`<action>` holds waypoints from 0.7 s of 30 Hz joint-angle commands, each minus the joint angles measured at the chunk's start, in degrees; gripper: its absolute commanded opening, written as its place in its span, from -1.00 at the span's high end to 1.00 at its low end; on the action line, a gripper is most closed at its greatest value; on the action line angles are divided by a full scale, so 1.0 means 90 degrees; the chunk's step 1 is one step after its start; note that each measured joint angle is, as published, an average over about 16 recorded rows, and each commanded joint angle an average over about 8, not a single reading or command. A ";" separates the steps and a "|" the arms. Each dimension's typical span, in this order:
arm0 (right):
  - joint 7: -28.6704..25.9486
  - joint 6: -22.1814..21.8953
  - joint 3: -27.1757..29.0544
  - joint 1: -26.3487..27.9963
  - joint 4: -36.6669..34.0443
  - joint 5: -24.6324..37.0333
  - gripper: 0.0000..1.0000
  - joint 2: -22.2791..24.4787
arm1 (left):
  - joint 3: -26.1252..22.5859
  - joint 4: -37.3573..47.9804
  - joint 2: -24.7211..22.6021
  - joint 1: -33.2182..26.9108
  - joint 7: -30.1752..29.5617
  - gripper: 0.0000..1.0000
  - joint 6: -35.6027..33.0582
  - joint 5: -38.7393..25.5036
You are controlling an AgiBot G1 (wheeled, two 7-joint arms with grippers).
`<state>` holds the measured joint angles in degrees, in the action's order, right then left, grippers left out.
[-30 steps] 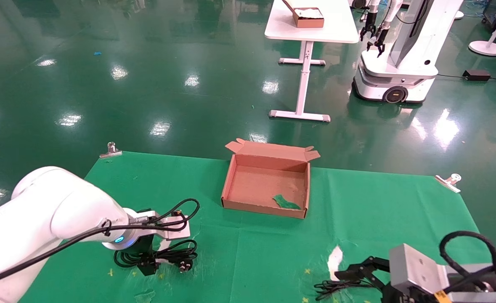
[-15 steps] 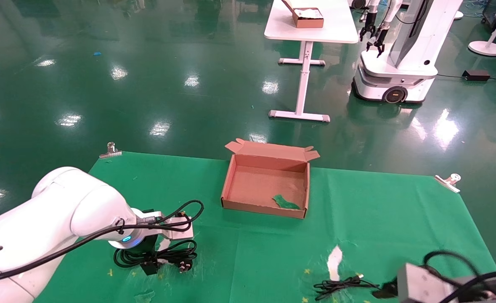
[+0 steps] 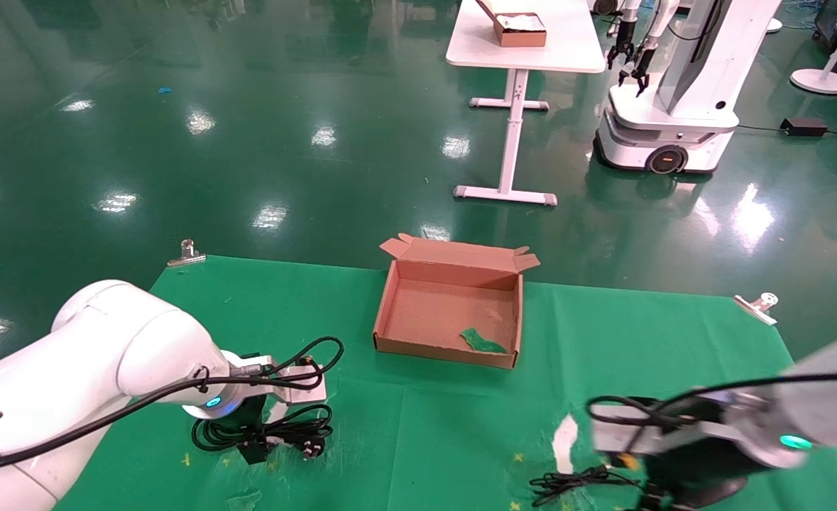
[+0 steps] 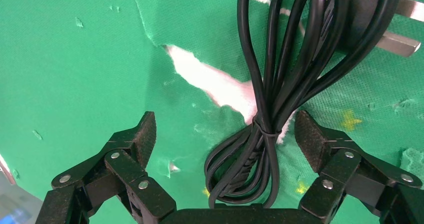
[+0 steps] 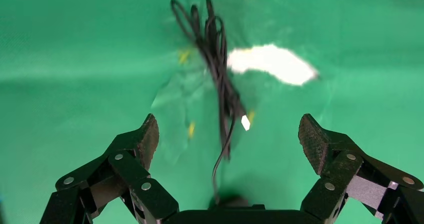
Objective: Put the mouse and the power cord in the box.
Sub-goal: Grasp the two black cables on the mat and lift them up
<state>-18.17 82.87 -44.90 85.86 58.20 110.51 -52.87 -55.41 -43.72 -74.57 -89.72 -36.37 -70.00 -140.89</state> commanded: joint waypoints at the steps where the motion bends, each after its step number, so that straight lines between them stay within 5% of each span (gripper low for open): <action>1: 0.0248 -0.0110 -0.0125 0.0122 -0.0465 0.0182 -1.00 -0.0360 | -0.0002 0.0006 -0.0001 -0.0002 0.0002 -1.00 0.0003 0.0002; 8: 0.0791 -0.0556 -0.0302 0.0286 -0.1843 0.0429 -1.00 -0.1082 | -0.0008 0.0014 -0.0003 -0.0005 0.0004 -1.00 0.0007 0.0009; 9: 0.0848 -0.0606 -0.0316 0.0314 -0.2006 0.0453 -0.97 -0.1151 | -0.0009 0.0015 -0.0003 -0.0006 0.0004 -0.85 0.0008 0.0009; 16: 0.1094 -0.0825 -0.0394 0.0488 -0.2789 0.0610 0.71 -0.1467 | -0.0013 0.0021 -0.0005 -0.0006 0.0005 0.90 0.0013 0.0010; 18: 0.1112 -0.0851 -0.0407 0.0511 -0.2873 0.0638 1.00 -0.1500 | -0.0013 0.0023 -0.0006 -0.0005 0.0006 1.00 0.0014 0.0011; 21: 0.1113 -0.0862 -0.0410 0.0521 -0.2898 0.0645 1.00 -0.1503 | -0.0013 0.0024 -0.0006 -0.0005 0.0006 1.00 0.0014 0.0013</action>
<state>-8.25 75.31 -48.50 90.39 32.73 116.11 -66.16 -55.53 -43.51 -74.62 -89.77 -36.32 -69.88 -140.77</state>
